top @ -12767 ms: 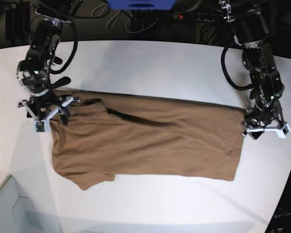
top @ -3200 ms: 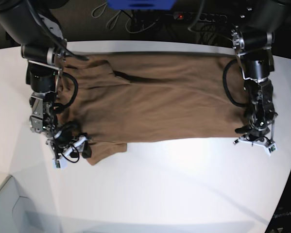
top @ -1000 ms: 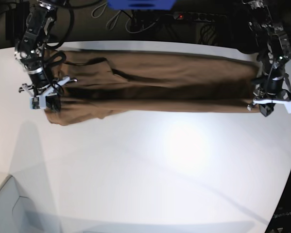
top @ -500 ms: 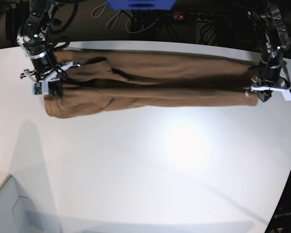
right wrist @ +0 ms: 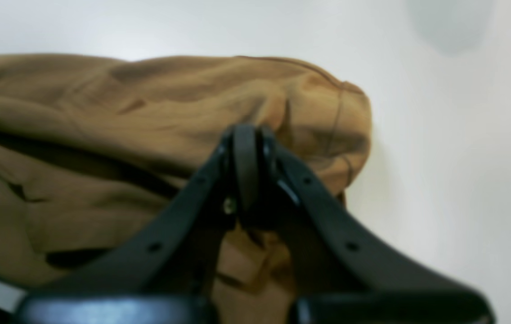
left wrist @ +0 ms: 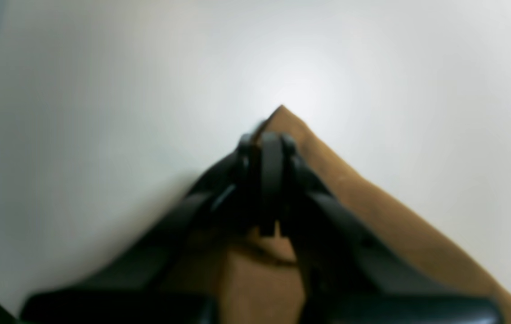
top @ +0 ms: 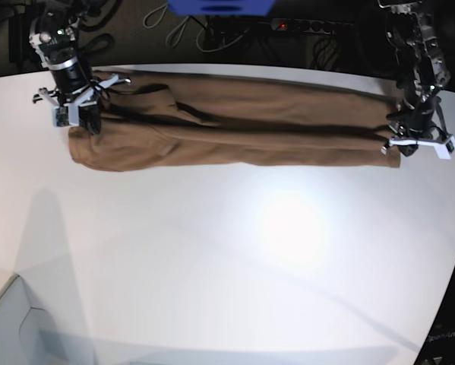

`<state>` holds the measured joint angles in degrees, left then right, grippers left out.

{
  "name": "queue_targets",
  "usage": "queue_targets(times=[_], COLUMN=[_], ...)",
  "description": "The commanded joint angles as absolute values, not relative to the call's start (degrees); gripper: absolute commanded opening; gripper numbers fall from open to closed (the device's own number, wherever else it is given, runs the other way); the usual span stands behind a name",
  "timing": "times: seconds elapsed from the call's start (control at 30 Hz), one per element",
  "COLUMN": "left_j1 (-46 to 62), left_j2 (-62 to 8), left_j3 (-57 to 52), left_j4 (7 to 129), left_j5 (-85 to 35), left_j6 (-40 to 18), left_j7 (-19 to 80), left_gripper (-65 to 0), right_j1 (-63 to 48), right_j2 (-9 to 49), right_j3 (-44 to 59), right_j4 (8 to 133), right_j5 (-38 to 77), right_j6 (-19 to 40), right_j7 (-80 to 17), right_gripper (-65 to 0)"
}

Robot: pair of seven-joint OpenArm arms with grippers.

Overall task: Layout the t-shirt on the table in an organized manner, then fold the t-shirt properly
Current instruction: 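Lay the folded strip down and smooth it with both grippers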

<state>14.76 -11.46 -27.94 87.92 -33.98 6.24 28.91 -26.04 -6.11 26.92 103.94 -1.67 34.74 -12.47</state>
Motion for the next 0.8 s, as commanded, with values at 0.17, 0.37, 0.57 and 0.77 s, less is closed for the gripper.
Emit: queue_targets(times=[0.17, 0.37, 0.57, 0.77], left_j1=[13.32, 13.32, 13.23, 14.02], left_j2=[-13.14, -12.79, -12.79, -12.79], left_j3=[-28.26, -28.26, -28.62, -28.7], left_j4=[86.2, 86.29, 86.81, 89.54], left_j5=[-34.07, -34.24, -34.33, -34.33], left_j6=[6.55, 6.55, 6.55, 6.73], left_j7=[27.74, 27.74, 27.74, 27.74], left_gripper=[-64.8, -64.4, -45.5, -22.8], right_j1=[-25.54, -25.27, -24.57, -24.57], right_j2=[-6.11, -6.11, -6.2, -6.2], right_j3=[26.95, 26.95, 26.86, 26.86], right_j4=[100.88, 98.15, 98.15, 98.15], right_j5=[-0.84, -0.84, -0.92, -0.92], right_j6=[34.86, 34.86, 34.86, 34.86], right_j7=[-10.86, -10.86, -10.95, -10.95], right_gripper=[-65.0, -65.0, -65.0, -65.0])
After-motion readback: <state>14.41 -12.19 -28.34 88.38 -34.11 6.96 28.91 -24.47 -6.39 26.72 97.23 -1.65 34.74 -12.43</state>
